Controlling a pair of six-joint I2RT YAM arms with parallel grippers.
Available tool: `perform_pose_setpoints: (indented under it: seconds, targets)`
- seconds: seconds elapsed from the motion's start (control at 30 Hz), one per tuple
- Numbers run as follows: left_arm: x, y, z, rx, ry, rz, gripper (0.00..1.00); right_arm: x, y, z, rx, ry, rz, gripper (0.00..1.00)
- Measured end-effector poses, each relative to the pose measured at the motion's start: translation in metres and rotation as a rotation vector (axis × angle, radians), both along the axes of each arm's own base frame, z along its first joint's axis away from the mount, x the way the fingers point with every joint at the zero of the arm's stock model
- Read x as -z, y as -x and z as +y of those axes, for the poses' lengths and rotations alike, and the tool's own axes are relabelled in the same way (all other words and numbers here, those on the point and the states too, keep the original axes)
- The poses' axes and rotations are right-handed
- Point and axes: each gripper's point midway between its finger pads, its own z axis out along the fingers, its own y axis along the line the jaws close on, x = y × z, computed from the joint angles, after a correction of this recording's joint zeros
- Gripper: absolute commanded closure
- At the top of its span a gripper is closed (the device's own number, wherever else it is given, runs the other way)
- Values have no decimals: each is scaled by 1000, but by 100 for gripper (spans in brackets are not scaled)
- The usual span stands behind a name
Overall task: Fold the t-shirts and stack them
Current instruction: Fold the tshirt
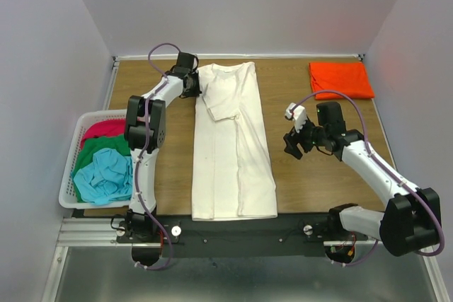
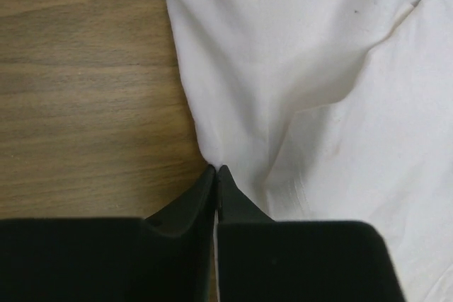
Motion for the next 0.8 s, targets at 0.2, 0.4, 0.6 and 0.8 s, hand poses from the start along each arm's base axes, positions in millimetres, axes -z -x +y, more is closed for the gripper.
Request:
perform_pose_setpoints:
  seconds: [0.2, 0.4, 0.6, 0.8]
  targets:
    - [-4, -17, 9, -17, 3, 0, 95, -2, -1, -2, 9, -6, -4, 19]
    - [-12, -41, 39, -48, 11, -19, 67, -2, -2, -3, 13, -7, -3, 19]
    - [-20, -29, 55, -28, -5, -16, 47, 14, -2, 10, -32, -53, 98, 20]
    - [-107, 29, 61, -21, -1, -150, 41, 18, -63, 41, 23, -157, 253, 27]
